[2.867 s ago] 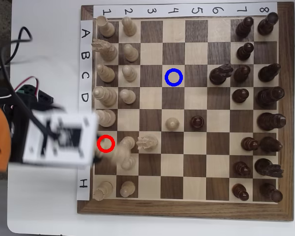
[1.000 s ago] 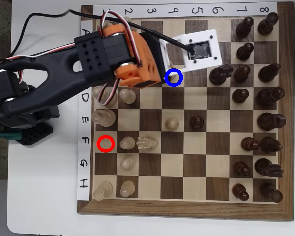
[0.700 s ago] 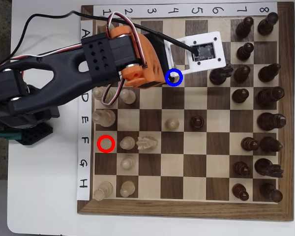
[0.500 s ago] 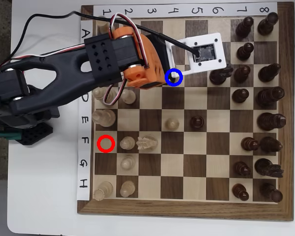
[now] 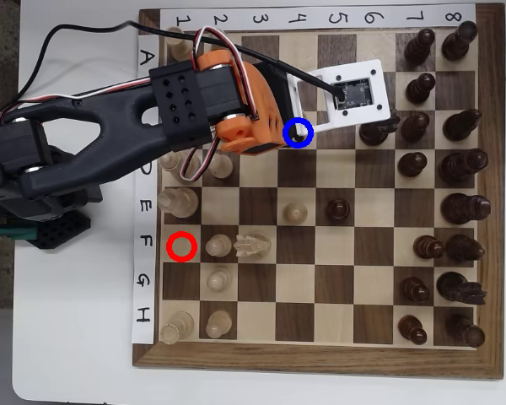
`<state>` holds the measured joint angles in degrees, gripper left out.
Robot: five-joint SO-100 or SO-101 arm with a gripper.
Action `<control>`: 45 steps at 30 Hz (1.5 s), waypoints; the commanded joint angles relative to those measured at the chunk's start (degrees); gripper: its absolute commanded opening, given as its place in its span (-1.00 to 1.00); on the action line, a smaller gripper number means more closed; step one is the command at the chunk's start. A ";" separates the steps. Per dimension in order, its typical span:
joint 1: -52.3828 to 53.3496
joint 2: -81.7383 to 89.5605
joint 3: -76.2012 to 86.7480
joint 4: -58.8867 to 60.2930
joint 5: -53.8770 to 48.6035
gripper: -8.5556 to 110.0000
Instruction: Move the piece to destination
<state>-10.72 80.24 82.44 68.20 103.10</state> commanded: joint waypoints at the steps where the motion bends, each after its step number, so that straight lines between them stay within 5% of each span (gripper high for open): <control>1: 0.62 0.00 -0.26 -0.53 2.99 -0.85; 24: 0.35 -1.49 0.35 -1.05 2.99 -0.85; 45: 0.70 -1.05 0.97 0.44 0.53 -0.53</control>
<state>-10.28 78.13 83.67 68.29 103.10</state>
